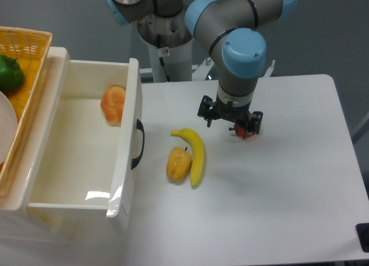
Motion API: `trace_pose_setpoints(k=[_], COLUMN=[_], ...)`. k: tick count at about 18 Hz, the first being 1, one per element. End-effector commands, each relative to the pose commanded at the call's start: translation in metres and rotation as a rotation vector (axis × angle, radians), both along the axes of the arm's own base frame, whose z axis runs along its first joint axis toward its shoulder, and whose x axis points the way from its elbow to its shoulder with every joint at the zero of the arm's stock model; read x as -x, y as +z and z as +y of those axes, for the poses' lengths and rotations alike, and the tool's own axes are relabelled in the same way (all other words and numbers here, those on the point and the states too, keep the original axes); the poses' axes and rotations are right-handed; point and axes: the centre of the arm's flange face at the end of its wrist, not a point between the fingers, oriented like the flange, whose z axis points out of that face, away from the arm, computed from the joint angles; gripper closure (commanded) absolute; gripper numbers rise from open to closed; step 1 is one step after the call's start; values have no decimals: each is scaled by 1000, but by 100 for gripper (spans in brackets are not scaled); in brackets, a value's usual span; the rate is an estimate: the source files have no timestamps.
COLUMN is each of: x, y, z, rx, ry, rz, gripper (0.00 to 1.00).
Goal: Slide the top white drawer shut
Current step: 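Move the gripper toward the open white drawer's front face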
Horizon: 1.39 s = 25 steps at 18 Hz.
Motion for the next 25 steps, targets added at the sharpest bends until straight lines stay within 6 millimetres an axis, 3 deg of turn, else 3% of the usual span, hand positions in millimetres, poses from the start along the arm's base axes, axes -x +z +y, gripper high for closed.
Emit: trace_pose_setpoints(k=[4, 8, 13, 25], x=[-3, -11, -19, -50], y=[-19, -48, -58, -74], z=[7, 27, 43, 72], rx=[12, 7, -65, -66], ry=[34, 117, 219, 167], rz=[-29, -76, -160, -210], gripper=[0, 0, 0, 0])
